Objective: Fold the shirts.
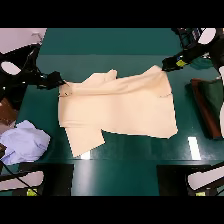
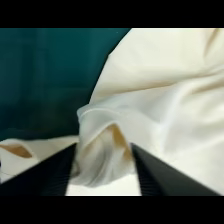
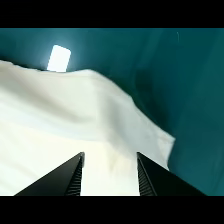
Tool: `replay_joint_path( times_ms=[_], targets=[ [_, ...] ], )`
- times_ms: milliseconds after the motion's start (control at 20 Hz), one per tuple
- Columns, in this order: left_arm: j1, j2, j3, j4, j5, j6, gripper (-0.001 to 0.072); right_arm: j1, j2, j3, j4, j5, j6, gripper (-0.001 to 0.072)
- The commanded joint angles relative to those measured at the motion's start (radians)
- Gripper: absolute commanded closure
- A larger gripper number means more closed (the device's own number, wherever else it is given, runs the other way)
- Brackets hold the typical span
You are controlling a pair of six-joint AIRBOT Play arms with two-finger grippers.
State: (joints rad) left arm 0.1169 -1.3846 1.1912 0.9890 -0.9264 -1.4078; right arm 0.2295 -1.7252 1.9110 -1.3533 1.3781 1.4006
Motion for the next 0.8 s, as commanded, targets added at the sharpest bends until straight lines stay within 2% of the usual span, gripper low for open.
replay_joint_path(
  times_ms=[0,100,150,250,300,500,650,750],
  targets=[
    [0.024,-0.031,0.040,0.009,-0.052,0.010,0.0169,-0.051,-0.016,0.047,0.134,0.028,-0.001,0.0323],
    [0.066,0.001,0.052,0.033,-0.173,0.009,0.0170,-0.112,0.021,0.032,0.242,0.111,-0.024,0.0324],
    [0.078,0.030,0.037,0.092,-0.212,-0.004,0.0169,-0.143,0.058,-0.014,0.290,0.125,-0.037,0.0324],
    [0.081,0.118,-0.055,0.235,-0.240,-0.044,0.0169,-0.201,0.149,-0.148,0.354,0.121,-0.052,0.0324],
    [0.081,0.170,-0.127,0.248,-0.243,-0.051,0.0169,-0.226,0.203,-0.231,0.386,0.119,-0.059,0.0324],
    [0.078,0.305,-0.410,0.185,-0.242,-0.051,0.0168,-0.280,0.385,-0.500,0.422,0.072,-0.086,0.0324],
    [0.078,0.312,-0.530,0.111,-0.216,-0.051,0.0168,-0.280,0.476,-0.613,0.419,0.025,-0.090,0.0324],
    [0.078,0.312,-0.578,0.072,-0.153,-0.051,0.0168,-0.280,0.518,-0.665,0.419,-0.001,-0.101,0.0324]
  ],
)
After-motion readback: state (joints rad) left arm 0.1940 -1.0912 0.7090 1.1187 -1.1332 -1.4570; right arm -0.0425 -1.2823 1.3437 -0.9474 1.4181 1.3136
